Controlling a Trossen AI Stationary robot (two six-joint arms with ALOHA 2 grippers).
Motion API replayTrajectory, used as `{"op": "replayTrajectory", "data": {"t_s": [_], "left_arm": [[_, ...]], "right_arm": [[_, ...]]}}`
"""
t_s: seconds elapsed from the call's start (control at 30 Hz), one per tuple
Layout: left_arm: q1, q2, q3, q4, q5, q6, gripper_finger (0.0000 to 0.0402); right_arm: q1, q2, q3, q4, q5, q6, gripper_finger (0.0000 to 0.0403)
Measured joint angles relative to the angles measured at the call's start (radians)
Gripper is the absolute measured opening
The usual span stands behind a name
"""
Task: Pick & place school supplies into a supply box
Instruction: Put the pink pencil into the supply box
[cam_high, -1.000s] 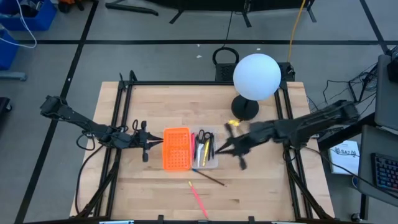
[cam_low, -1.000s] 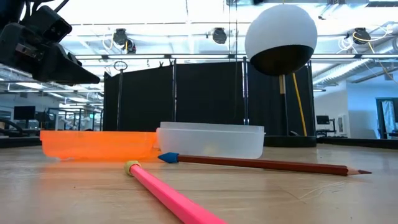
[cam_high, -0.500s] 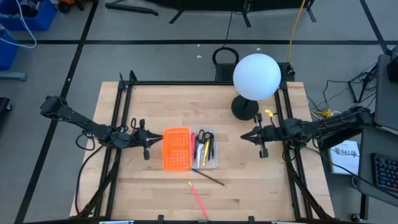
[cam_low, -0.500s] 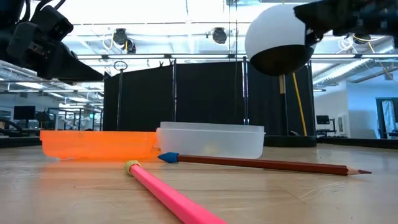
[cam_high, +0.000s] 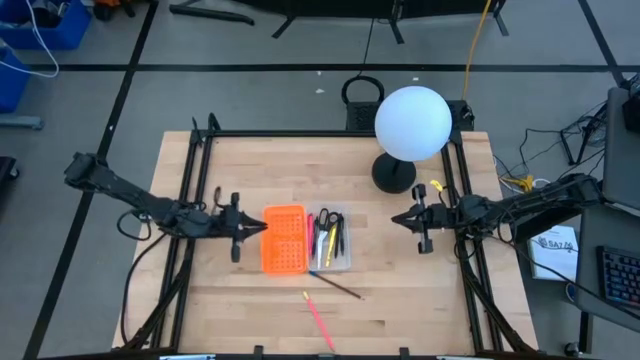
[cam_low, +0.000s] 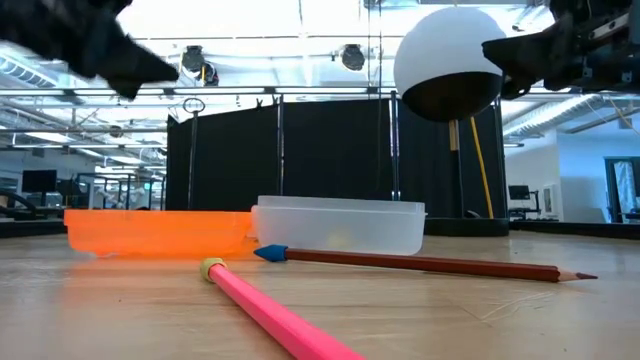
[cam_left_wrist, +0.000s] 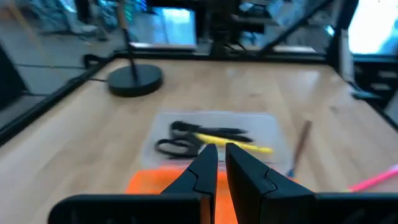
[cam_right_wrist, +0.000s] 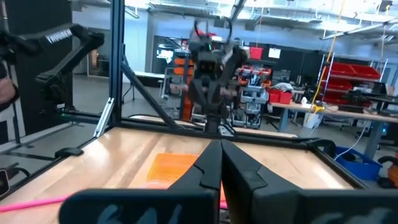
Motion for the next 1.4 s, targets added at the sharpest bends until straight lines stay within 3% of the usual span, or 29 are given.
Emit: {"op": "replayTrajectory", "data": {"t_s": [0.23, 0.43, 0.7, 0.9, 1.07, 1.23, 1.4], "left_arm": [[0.000, 0.305, 0.374, -0.423, 0.149, -0.038, 0.0042], [-0.003, 0.565, 0.543, -0.512, 0.370, -0.010, 0.0042], [-0.062, 0.920, 0.786, -0.534, 0.431, 0.032, 0.0042], [-0.103, 1.159, 1.085, -0.730, 0.436, 0.059, 0.0056], [-0.126, 1.277, 1.224, -0.885, 0.442, 0.202, 0.0120], [-0.120, 1.308, 1.236, -0.903, 0.423, 0.293, 0.0184], [-0.089, 1.314, 1.236, -0.906, 0.429, 0.357, 0.0206]], "right_arm": [[0.000, -0.001, 0.000, -0.032, -0.025, 0.046, 0.0000], [0.002, -0.004, -0.003, -0.084, -0.052, 0.086, 0.0000], [0.002, -0.004, -0.035, -0.037, -0.047, 0.130, 0.0000], [0.002, -0.004, -0.037, -0.038, -0.048, 0.167, 0.0000], [0.002, -0.004, -0.038, -0.039, -0.049, 0.173, 0.0000], [0.002, -0.004, -0.039, -0.054, -0.049, 0.168, 0.0000], [0.002, -0.004, -0.039, -0.086, -0.049, 0.168, 0.0000]]}}
